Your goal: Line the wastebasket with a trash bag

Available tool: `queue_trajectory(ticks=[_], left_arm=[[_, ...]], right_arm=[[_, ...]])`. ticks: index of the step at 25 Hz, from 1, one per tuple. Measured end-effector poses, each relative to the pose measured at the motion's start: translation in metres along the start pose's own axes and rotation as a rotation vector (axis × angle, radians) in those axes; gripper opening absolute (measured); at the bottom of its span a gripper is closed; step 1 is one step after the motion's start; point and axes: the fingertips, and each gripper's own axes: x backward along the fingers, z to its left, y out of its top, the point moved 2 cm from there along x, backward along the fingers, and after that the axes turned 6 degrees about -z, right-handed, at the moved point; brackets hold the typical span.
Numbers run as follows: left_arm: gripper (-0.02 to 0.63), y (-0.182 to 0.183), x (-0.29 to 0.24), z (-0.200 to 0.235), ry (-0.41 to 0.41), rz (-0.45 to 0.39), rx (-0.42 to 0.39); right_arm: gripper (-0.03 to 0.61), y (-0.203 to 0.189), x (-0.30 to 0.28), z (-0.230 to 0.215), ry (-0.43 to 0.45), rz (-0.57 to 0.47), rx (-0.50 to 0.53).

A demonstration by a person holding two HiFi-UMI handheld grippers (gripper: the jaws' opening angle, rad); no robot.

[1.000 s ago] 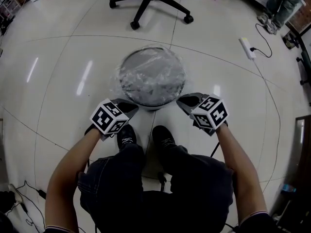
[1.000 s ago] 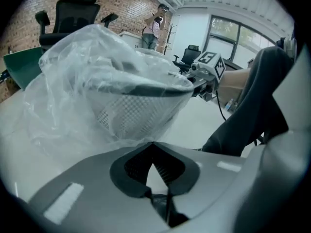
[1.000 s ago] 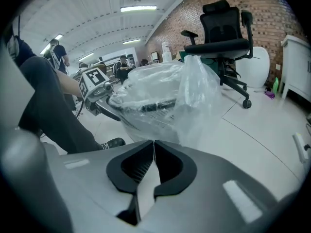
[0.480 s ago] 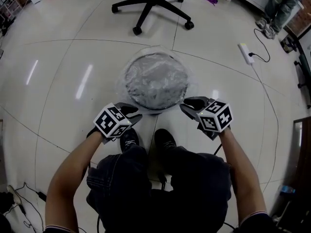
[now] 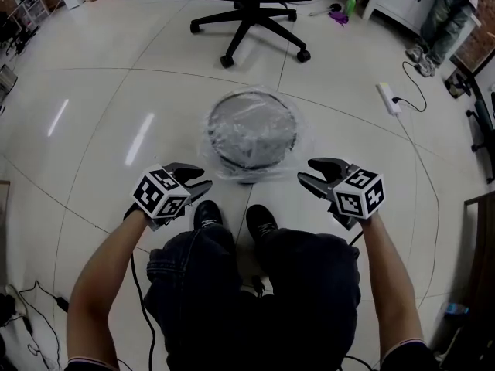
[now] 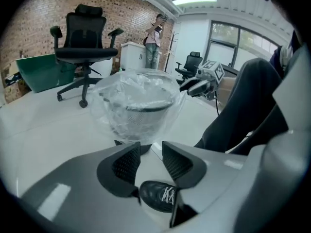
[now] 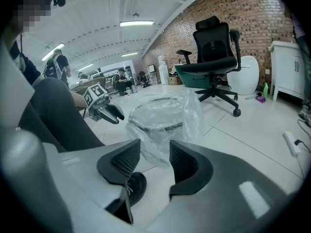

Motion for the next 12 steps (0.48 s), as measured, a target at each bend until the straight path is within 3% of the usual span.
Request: queue_trajectory(ticks=[5, 12], left_arm=[[0.138, 0.011, 0.022, 0.012, 0.059, -0.034, 0.023], [0.137, 0.045, 0.034, 0.047, 0.190, -0.130, 0.063]], right_arm=[[0.213, -0.006, 0.013, 0.008, 0.016, 0.006, 0.021], [0.209, 0.024, 0.022, -0.014, -0.097, -0.070, 0.014]])
